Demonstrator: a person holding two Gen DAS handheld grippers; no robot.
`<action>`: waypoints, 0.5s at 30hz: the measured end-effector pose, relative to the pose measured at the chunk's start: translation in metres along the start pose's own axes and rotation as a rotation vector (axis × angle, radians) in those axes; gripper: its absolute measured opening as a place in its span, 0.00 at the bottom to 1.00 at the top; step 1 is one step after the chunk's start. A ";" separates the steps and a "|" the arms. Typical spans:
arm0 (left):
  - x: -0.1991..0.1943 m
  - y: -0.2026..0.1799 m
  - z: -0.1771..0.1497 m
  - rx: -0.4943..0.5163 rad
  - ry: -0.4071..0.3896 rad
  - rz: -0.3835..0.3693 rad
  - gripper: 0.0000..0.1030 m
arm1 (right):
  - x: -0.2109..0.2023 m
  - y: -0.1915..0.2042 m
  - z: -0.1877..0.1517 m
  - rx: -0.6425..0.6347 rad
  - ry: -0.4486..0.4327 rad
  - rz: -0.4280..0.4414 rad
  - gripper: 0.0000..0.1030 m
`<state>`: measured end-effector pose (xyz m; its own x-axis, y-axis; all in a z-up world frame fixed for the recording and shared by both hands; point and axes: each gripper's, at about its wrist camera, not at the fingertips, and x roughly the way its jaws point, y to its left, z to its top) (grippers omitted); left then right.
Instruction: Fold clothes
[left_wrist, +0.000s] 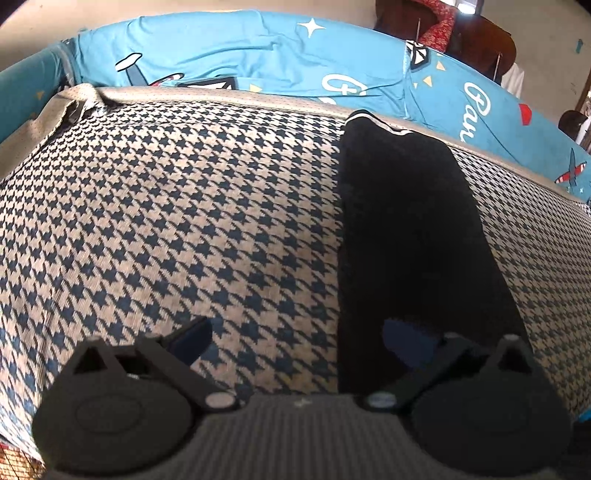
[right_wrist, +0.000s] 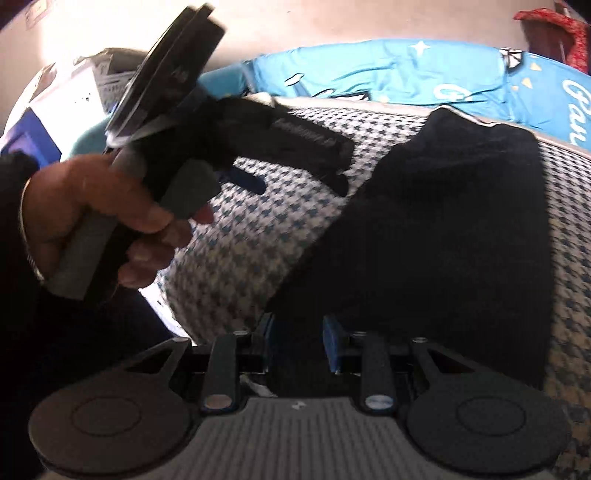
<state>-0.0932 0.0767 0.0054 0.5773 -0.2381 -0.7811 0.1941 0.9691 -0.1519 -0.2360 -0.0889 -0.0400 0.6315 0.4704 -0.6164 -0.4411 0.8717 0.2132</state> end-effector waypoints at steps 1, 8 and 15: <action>0.000 0.001 0.000 -0.002 0.001 0.003 1.00 | 0.003 0.003 0.000 -0.006 0.002 0.003 0.29; 0.003 0.003 0.002 -0.011 0.011 0.018 1.00 | 0.024 0.016 0.002 -0.034 0.045 -0.020 0.33; 0.003 0.007 0.002 -0.028 0.013 0.024 1.00 | 0.035 0.022 0.002 -0.047 0.076 -0.083 0.31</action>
<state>-0.0880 0.0822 0.0031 0.5708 -0.2144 -0.7926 0.1581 0.9759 -0.1502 -0.2223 -0.0524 -0.0554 0.6175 0.3837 -0.6866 -0.4200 0.8989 0.1246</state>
